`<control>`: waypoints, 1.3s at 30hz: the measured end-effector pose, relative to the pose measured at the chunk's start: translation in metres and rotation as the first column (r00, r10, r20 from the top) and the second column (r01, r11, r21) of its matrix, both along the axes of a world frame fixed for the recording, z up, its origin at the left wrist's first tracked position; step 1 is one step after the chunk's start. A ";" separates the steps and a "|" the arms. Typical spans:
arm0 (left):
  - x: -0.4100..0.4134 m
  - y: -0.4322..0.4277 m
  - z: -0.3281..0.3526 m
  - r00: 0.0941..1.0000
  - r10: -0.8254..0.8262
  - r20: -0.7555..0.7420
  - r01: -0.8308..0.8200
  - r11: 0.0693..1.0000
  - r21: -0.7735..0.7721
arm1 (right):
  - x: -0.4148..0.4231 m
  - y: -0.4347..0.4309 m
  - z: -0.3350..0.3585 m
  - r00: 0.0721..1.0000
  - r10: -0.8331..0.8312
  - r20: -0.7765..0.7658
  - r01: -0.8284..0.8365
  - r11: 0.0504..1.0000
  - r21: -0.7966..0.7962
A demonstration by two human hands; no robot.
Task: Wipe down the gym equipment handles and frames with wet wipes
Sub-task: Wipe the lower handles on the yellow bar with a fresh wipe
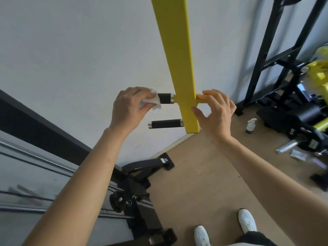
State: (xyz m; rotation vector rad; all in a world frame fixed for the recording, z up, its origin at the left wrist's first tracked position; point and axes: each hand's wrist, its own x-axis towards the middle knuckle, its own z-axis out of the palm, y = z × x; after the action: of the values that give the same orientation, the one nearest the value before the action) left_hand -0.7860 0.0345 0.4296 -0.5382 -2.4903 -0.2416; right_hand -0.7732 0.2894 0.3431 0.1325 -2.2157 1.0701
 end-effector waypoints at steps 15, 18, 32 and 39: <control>0.007 0.010 0.014 0.992 -0.020 0.122 0.008 0.995 0.098 | 0.008 -0.005 0.008 0.997 -0.035 0.065 0.036 0.999 -0.014; 0.006 0.043 0.008 0.985 -0.130 0.116 0.125 0.991 0.051 | 0.010 -0.004 0.008 0.997 -0.034 0.069 0.034 0.999 0.005; 0.062 0.041 -0.014 0.906 0.402 0.133 -0.325 0.460 0.826 | 0.014 -0.005 0.010 0.997 -0.046 0.067 0.045 0.999 0.016; 0.058 0.041 -0.020 0.758 -0.179 0.628 -0.620 -0.496 0.607 | 0.016 -0.005 0.012 0.996 -0.047 0.077 0.047 0.999 0.000</control>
State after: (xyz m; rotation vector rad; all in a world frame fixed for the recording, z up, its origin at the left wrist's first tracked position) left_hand -0.7277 0.0757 0.4100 1.2031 -1.3523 -2.3416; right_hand -0.7571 0.2843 0.3555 0.0382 -2.2752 1.0680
